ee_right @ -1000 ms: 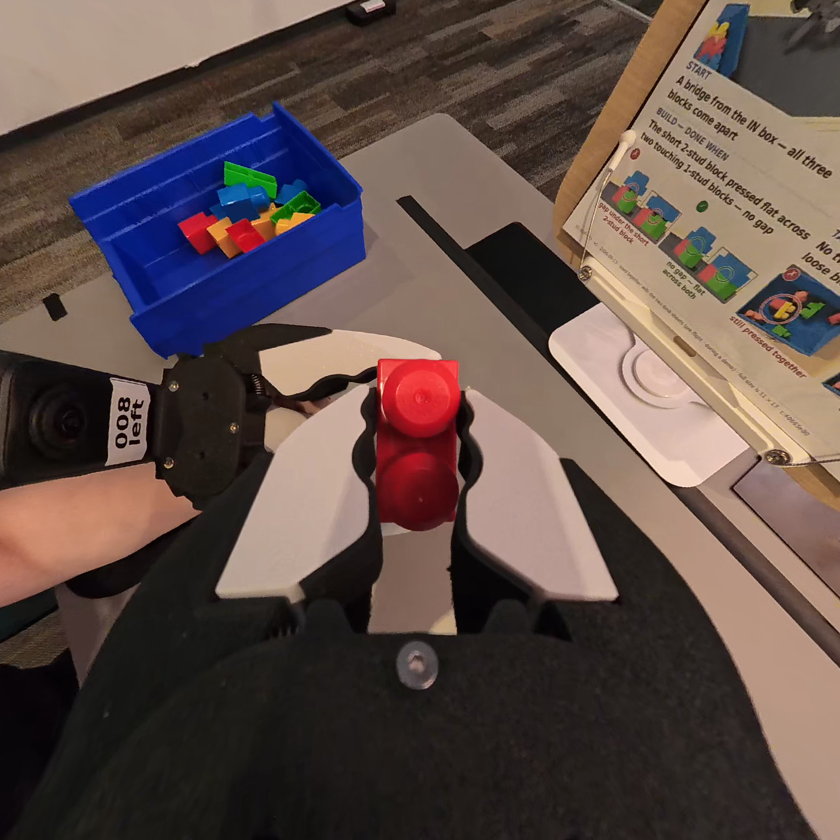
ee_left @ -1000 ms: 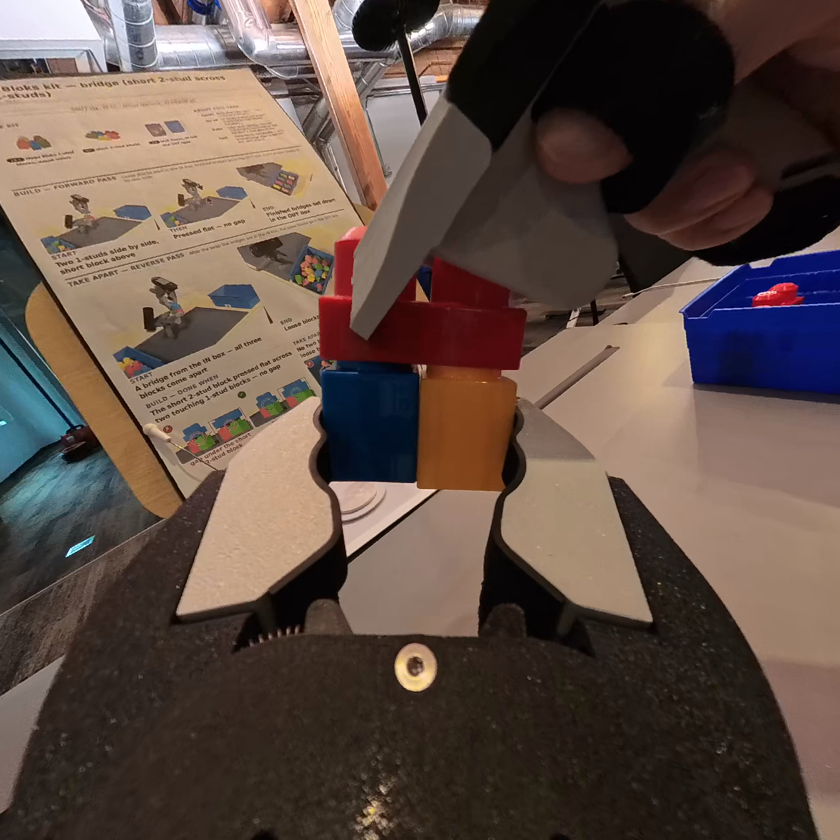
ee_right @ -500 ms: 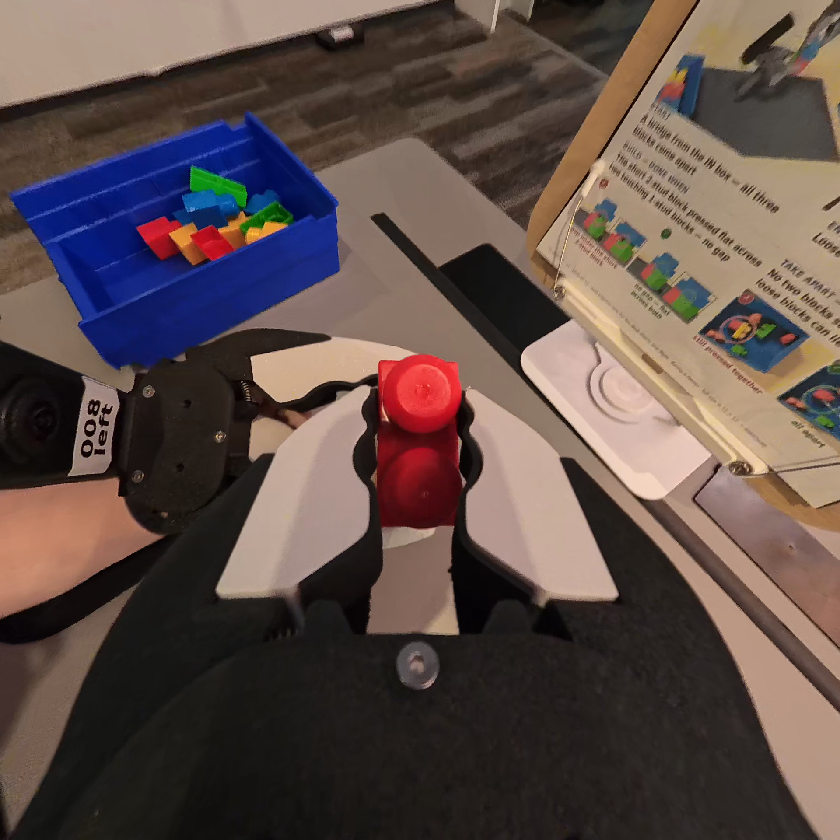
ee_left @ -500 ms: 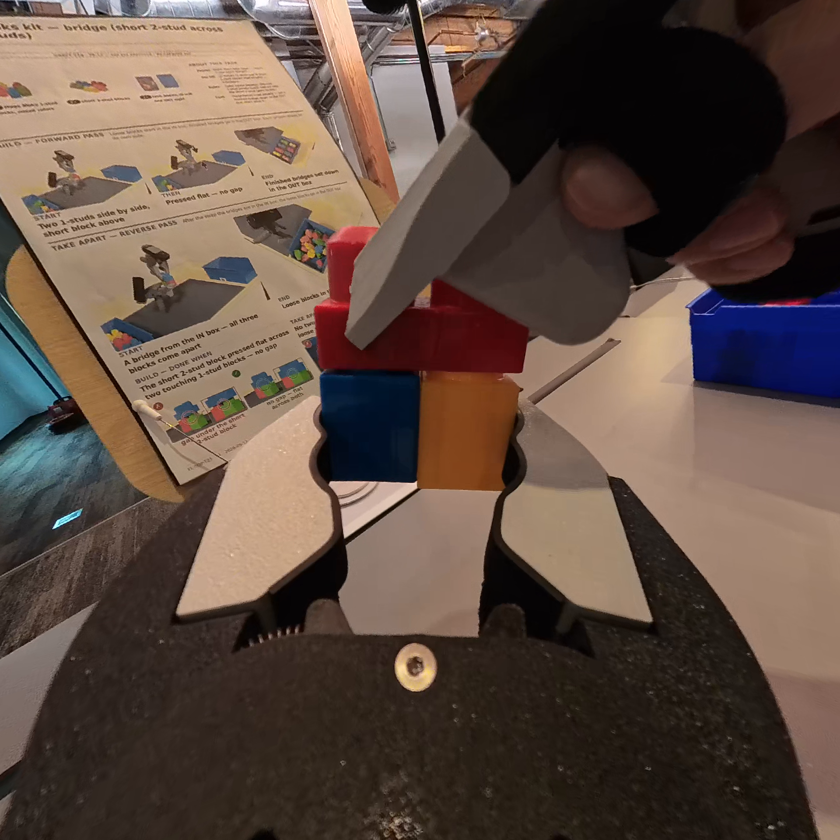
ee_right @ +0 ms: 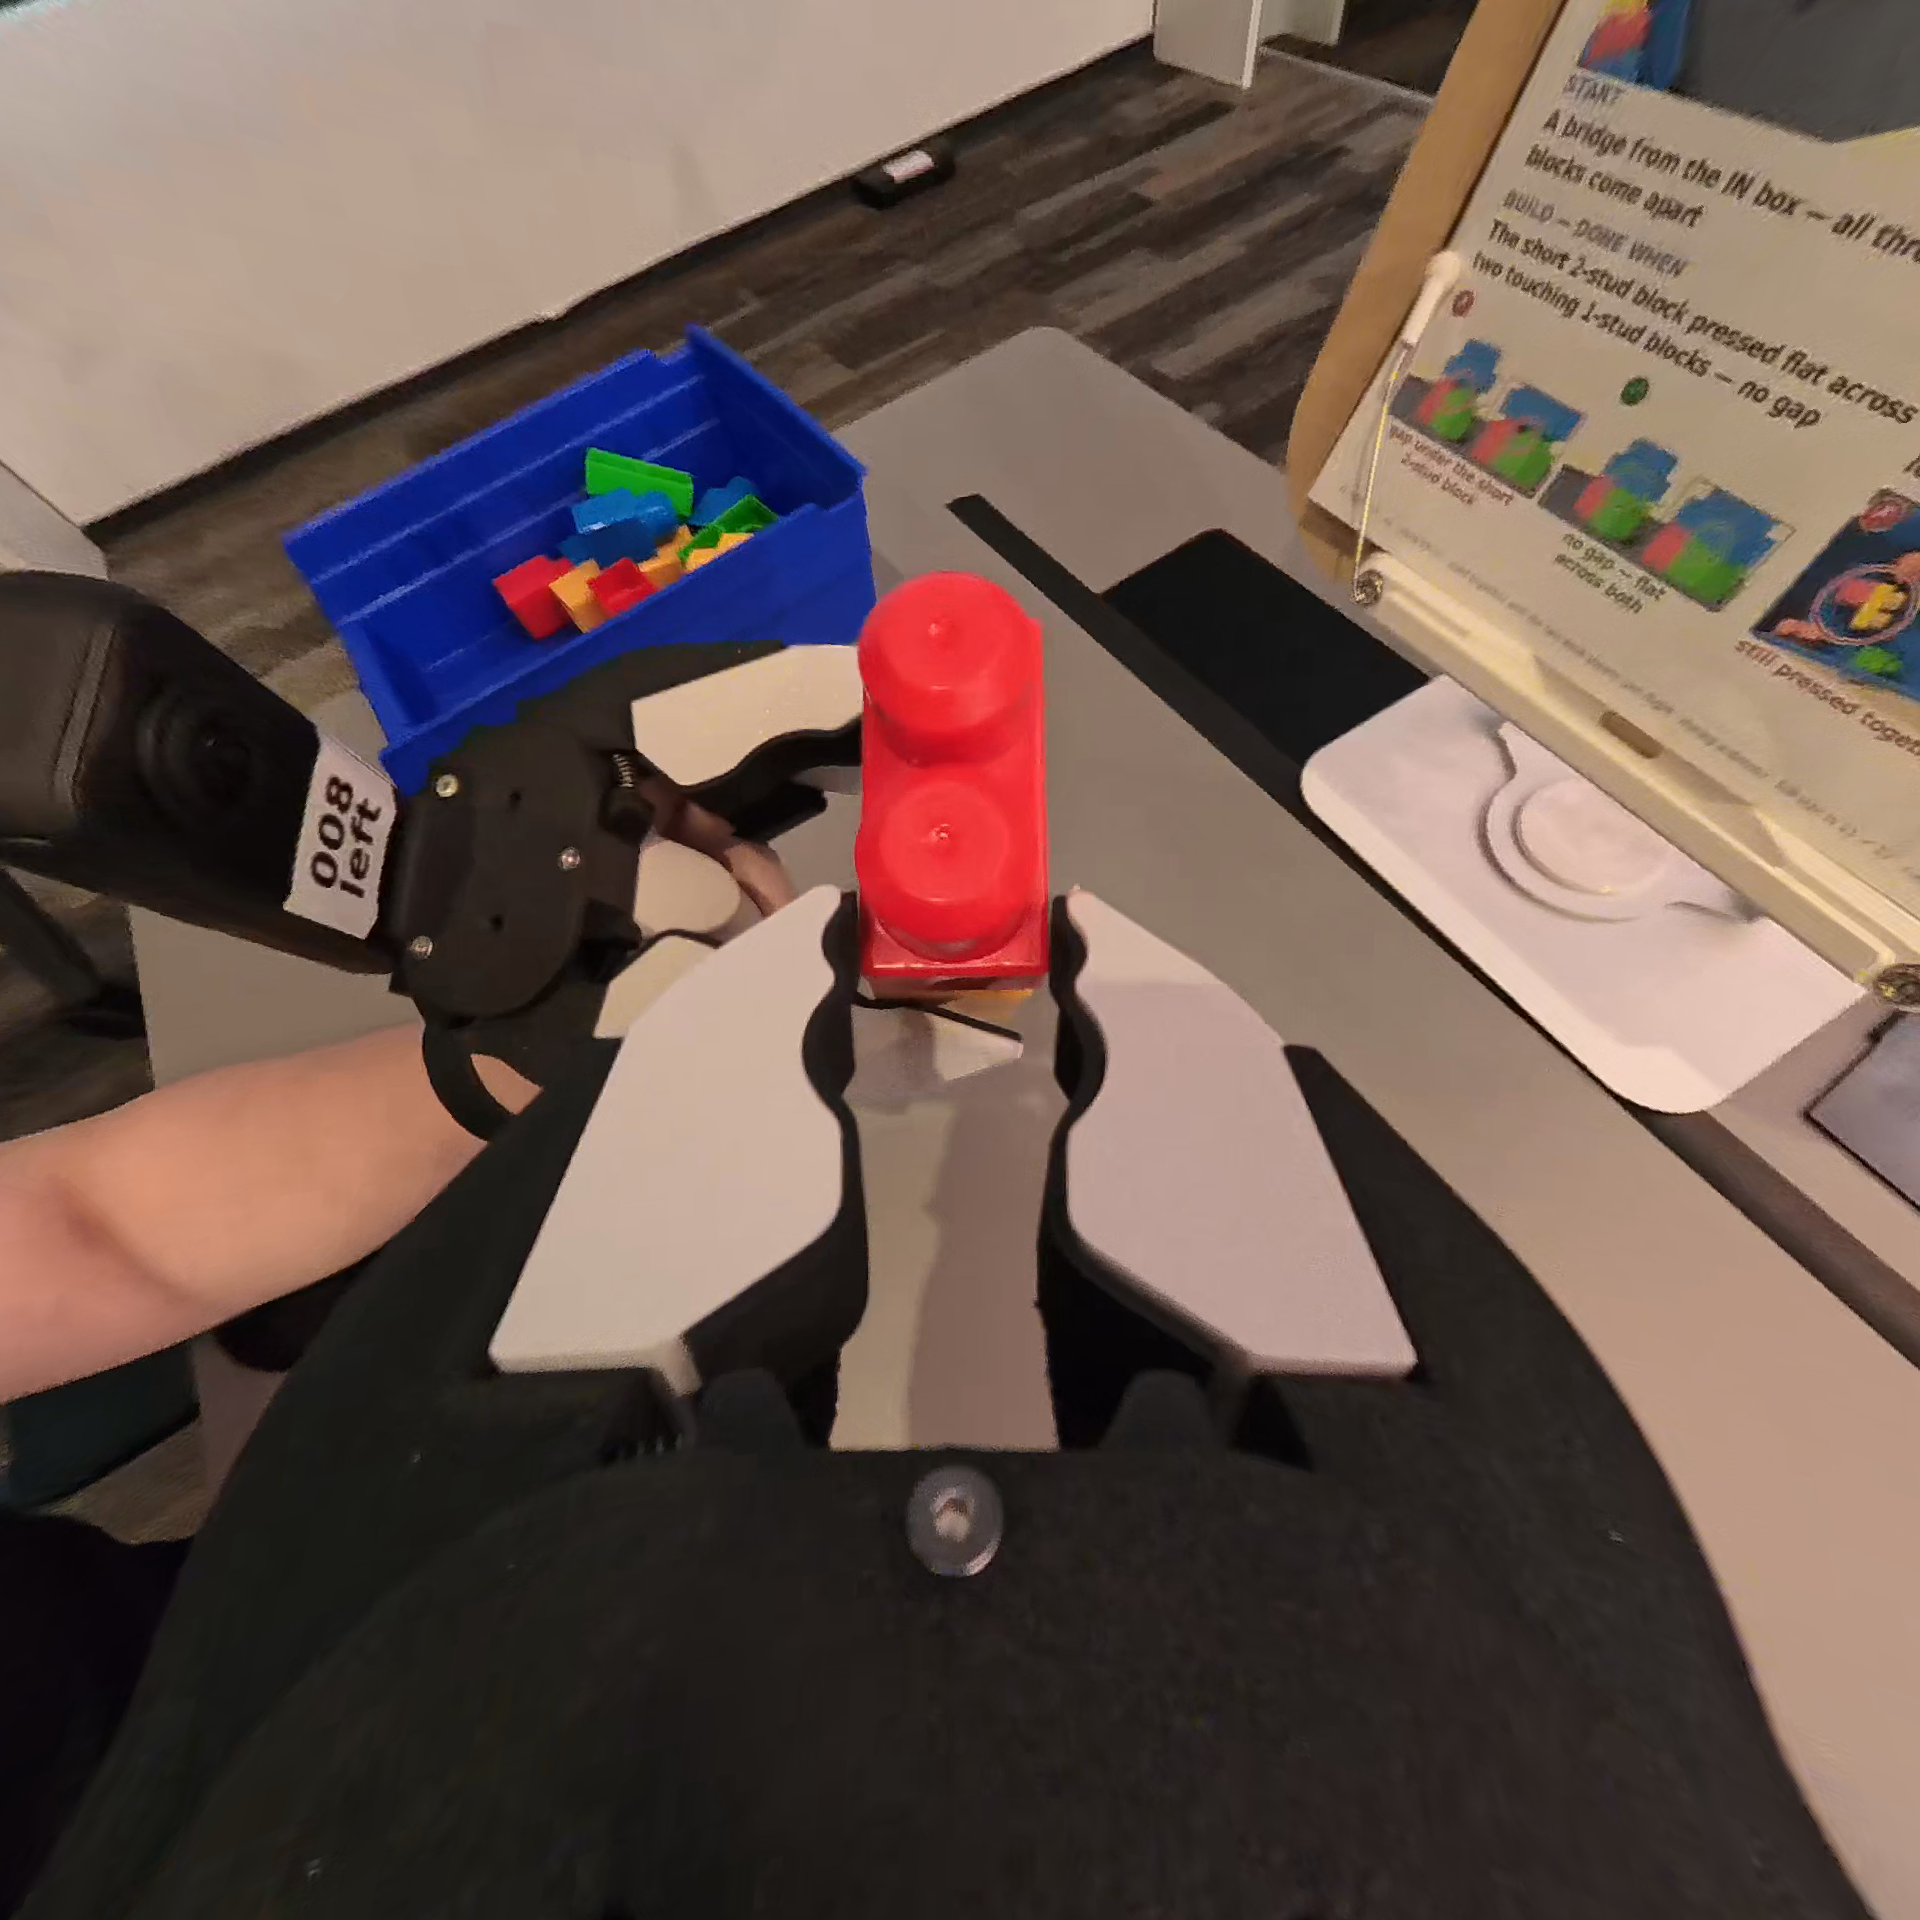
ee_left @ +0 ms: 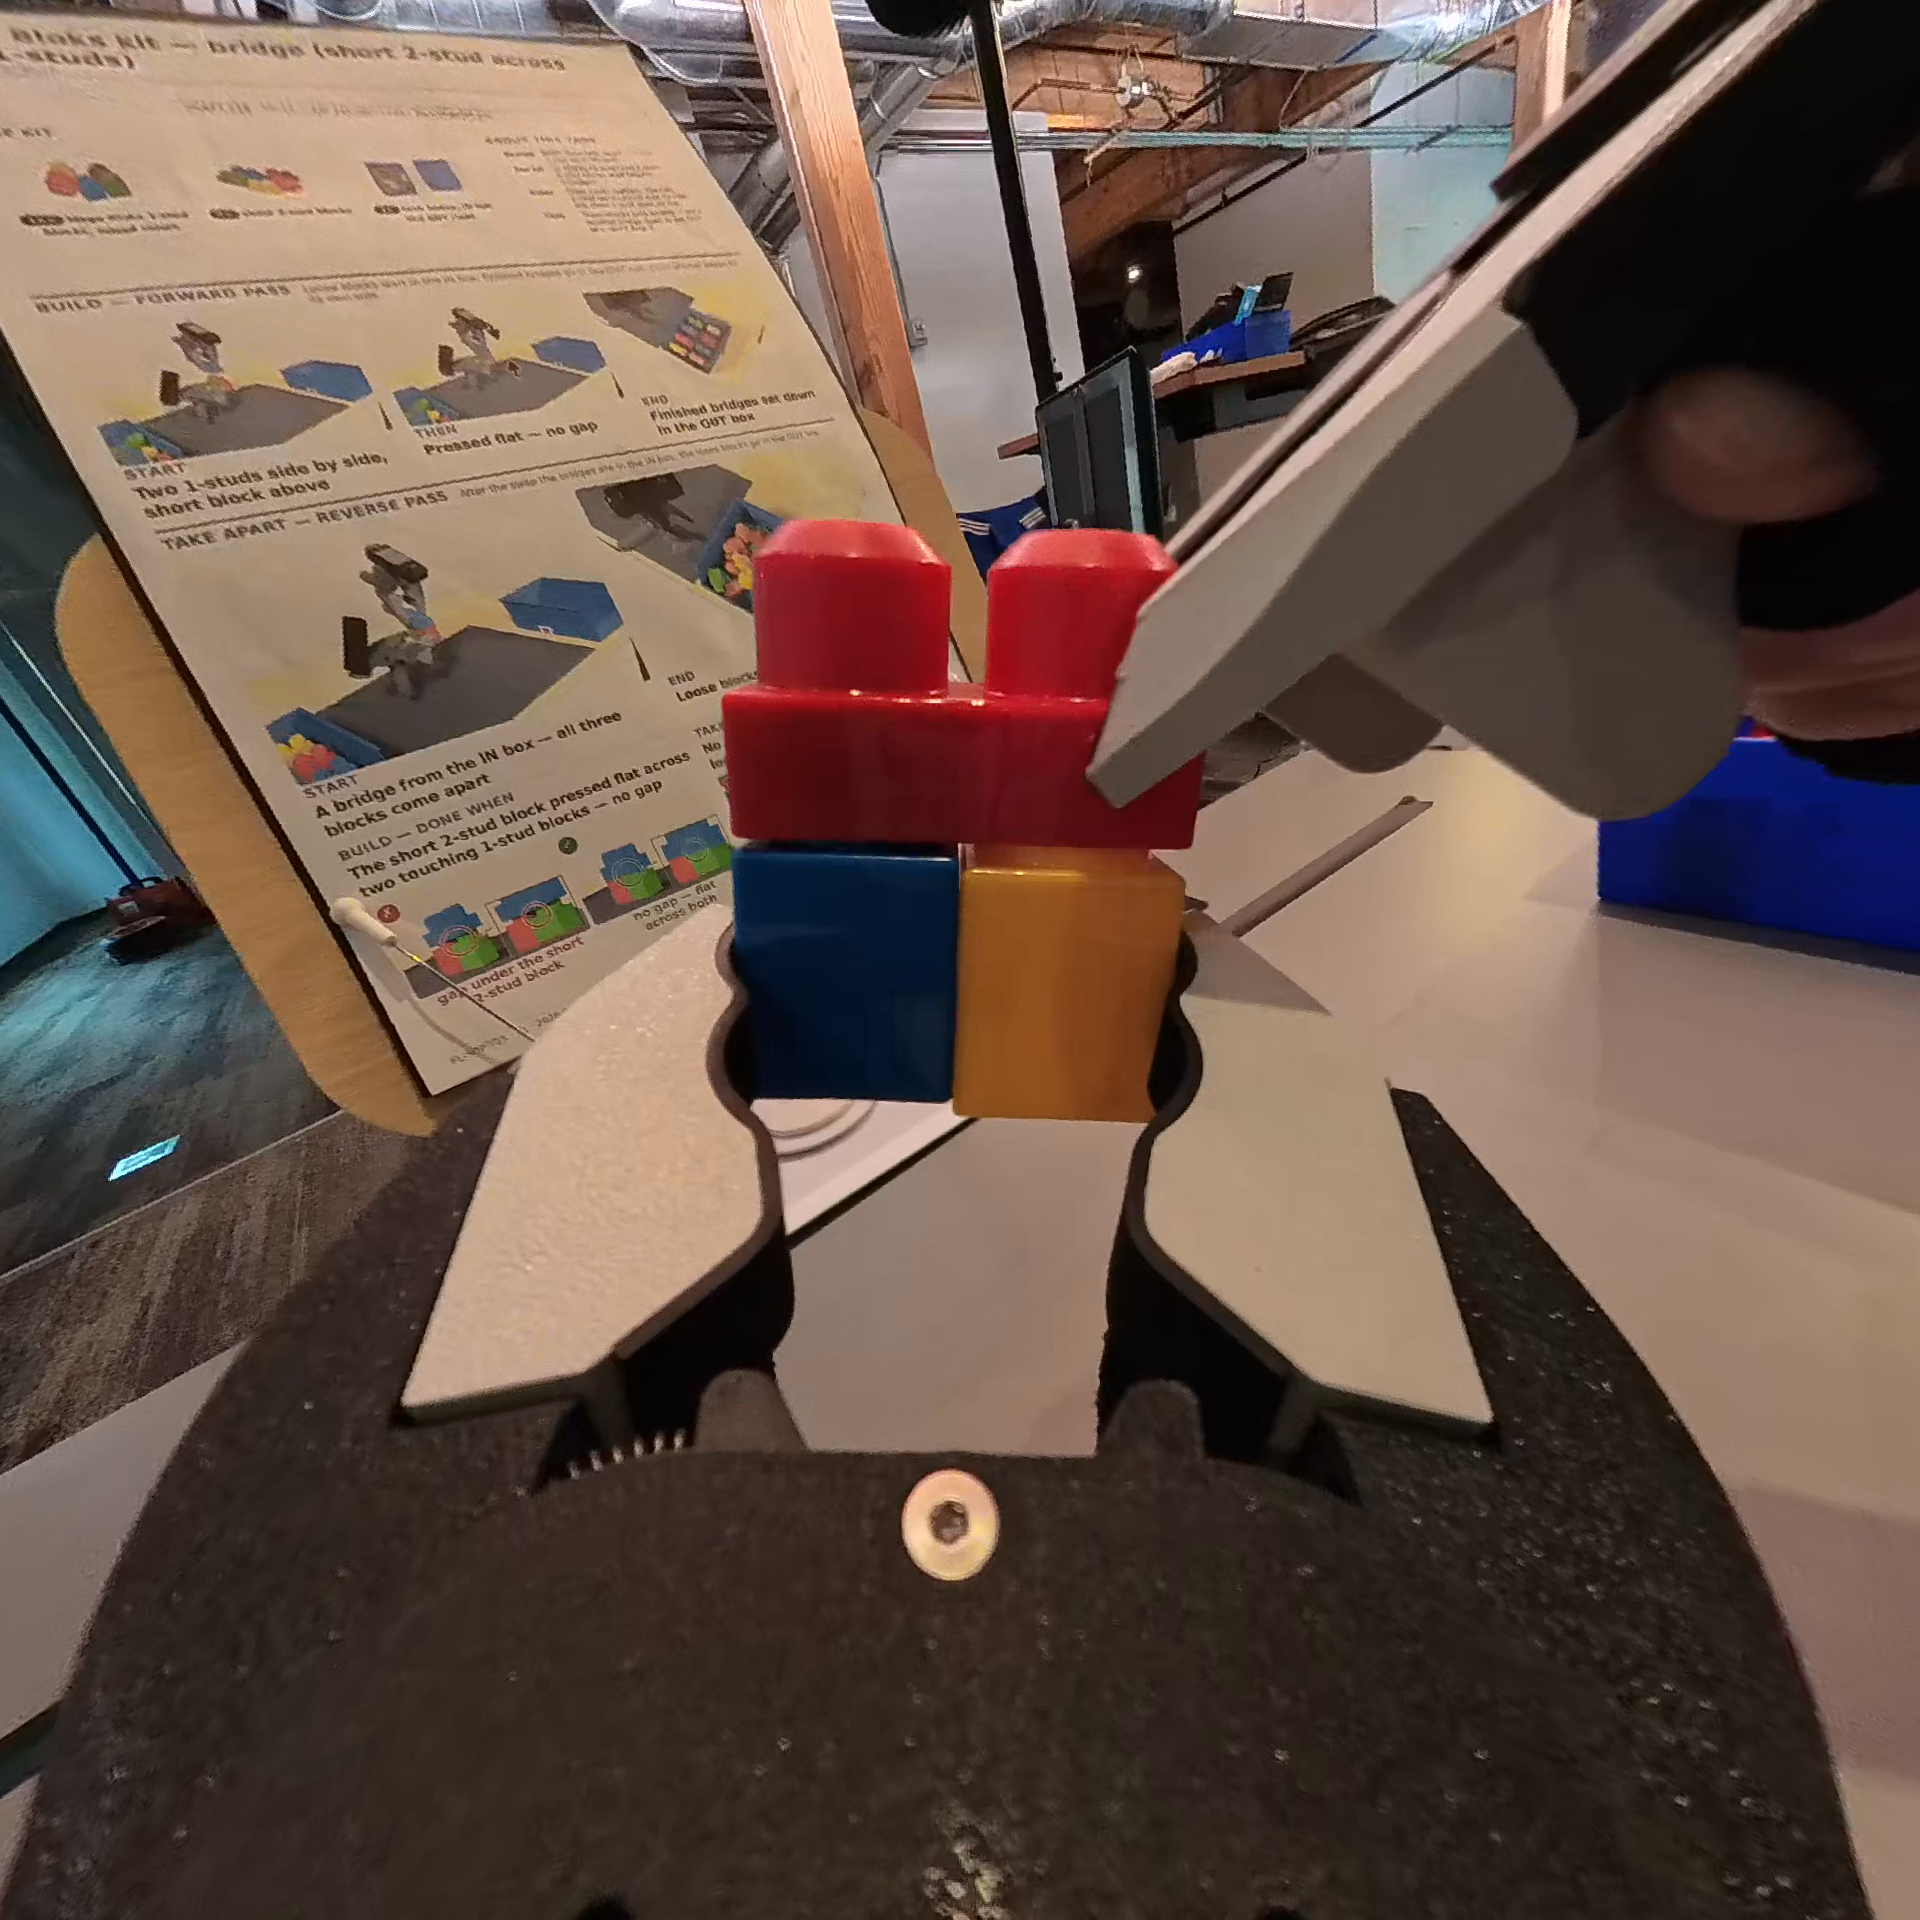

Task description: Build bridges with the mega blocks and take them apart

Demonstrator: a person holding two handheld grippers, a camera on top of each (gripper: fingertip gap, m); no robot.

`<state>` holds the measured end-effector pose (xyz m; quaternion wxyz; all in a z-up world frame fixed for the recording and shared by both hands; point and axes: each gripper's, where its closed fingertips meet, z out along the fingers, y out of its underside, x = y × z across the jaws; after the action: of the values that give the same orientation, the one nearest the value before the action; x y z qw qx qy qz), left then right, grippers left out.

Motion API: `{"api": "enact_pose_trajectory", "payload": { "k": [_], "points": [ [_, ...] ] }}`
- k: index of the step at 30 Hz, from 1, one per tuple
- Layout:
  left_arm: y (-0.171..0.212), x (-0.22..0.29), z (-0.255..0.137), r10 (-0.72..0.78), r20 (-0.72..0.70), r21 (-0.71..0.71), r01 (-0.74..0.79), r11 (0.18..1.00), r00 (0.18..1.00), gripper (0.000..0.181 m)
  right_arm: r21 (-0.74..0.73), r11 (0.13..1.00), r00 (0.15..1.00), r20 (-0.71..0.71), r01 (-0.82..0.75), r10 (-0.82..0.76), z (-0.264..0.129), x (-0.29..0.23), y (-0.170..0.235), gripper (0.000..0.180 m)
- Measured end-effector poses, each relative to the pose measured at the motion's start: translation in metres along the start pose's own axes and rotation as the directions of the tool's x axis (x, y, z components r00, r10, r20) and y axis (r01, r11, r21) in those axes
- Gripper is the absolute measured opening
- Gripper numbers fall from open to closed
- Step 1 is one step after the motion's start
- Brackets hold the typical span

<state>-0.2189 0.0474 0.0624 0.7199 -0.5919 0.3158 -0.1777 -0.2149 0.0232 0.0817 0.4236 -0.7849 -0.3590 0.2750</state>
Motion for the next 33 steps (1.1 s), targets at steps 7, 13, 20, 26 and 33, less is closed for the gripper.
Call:
{"api": "enact_pose_trajectory", "payload": {
  "k": [7, 13, 20, 26, 33],
  "points": [
    [-0.004, 0.004, 0.000, 0.022, -0.010, 0.004, -0.022, 1.000, 1.000, 0.074, 0.029, 0.999, 1.000, -0.004, 0.016, -0.016, -0.005, -0.001, -0.005, 0.033],
    [-0.013, 0.007, -0.005, 0.004, -0.002, 0.053, -0.004, 0.999, 1.000, 0.074, 0.032, 0.999, 1.000, 0.021, 0.022, -0.023, -0.010, -0.007, -0.008, 0.033],
    [-0.017, 0.006, -0.009, -0.007, 0.011, 0.068, 0.007, 0.998, 1.000, 0.074, 0.020, 1.000, 0.999, 0.042, -0.011, 0.010, -0.009, -0.012, -0.008, 0.033],
    [-0.013, 0.009, -0.007, 0.063, 0.014, 0.036, -0.064, 0.997, 0.998, 0.074, -0.063, 0.998, 0.998, 0.056, 0.010, -0.007, -0.010, -0.011, 0.001, 0.033],
    [-0.016, 0.009, -0.004, 0.085, 0.004, 0.036, -0.086, 0.996, 0.996, 0.074, -0.017, 0.998, 0.997, 0.045, 0.056, -0.056, -0.013, -0.008, -0.006, 0.035]
  ]
}}
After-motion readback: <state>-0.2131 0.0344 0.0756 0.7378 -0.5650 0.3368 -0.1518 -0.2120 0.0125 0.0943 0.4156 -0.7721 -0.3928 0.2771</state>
